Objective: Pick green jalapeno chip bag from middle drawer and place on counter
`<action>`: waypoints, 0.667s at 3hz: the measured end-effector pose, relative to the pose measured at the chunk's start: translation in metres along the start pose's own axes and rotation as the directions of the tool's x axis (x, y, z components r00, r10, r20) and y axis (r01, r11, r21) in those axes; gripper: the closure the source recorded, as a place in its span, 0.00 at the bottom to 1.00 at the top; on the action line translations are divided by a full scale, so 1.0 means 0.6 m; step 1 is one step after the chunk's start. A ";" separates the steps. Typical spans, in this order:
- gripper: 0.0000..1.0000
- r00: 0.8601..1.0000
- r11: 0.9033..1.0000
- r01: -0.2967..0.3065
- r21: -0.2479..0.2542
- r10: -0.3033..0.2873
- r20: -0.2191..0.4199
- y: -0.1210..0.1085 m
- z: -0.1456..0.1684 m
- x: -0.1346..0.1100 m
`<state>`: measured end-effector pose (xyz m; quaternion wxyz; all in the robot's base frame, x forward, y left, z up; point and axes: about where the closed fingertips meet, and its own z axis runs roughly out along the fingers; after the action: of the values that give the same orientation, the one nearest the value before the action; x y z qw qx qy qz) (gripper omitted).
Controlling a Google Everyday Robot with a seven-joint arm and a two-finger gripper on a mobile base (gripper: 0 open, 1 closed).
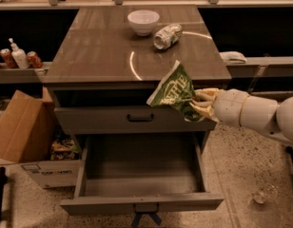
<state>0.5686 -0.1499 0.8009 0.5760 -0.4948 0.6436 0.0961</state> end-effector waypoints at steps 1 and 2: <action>1.00 0.999 0.997 0.044 0.067 -0.045 0.011 -0.057 -0.024 -0.046; 1.00 0.996 0.990 0.081 0.112 -0.084 0.028 -0.117 -0.029 -0.095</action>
Offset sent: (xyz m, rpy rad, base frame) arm 0.0590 -0.0272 0.1401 -0.0149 -0.2121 -0.0806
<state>0.6012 -0.1663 0.8857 0.6165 -0.4867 0.6173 0.0446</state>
